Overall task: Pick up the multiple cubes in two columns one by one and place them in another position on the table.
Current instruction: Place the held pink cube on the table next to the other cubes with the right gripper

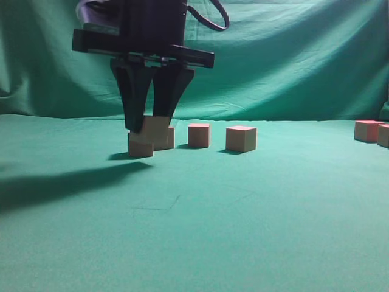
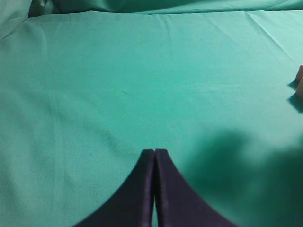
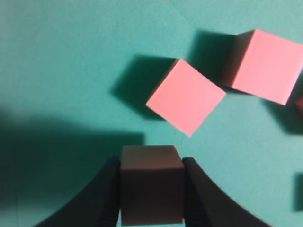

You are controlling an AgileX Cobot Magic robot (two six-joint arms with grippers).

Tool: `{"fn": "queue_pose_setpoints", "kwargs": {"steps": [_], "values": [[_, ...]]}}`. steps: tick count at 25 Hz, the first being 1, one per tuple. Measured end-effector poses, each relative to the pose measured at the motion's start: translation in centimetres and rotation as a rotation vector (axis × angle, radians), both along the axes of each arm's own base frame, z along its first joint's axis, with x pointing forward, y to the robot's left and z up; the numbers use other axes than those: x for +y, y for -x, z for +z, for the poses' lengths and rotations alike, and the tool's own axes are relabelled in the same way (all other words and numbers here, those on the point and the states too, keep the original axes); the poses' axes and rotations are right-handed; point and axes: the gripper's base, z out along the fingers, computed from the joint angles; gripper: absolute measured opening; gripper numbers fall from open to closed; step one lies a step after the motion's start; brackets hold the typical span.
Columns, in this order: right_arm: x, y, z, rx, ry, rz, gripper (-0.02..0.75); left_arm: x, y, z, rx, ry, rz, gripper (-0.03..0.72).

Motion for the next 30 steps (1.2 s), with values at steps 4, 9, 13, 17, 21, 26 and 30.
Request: {"fn": "queue_pose_setpoints", "kwargs": {"steps": [4,9,13,17,21,26,30], "values": [[0.1,-0.3,-0.9,0.004,0.016,-0.019,0.272,0.0,0.0,0.0,0.000,0.000,0.000,0.000],[0.3,-0.5,-1.7,0.000,0.017,-0.025,0.272,0.0,0.0,0.0,0.000,0.000,0.000,0.000],[0.4,-0.7,-2.0,-0.009,0.013,-0.026,0.272,0.0,0.0,0.0,0.000,0.000,0.000,0.000],[0.3,-0.9,-2.0,-0.029,0.030,-0.019,0.272,0.0,0.0,0.0,0.000,0.000,0.000,0.000],[0.2,-0.9,-2.0,-0.032,0.034,-0.024,0.272,0.0,0.0,0.0,0.000,0.000,0.000,0.000],[0.2,-0.9,-2.0,-0.031,0.033,-0.032,0.272,0.0,0.0,0.0,0.000,0.000,0.000,0.000],[0.2,-0.9,-2.0,-0.030,0.032,-0.041,0.272,0.0,0.0,0.0,0.000,0.000,0.000,0.000]]}}
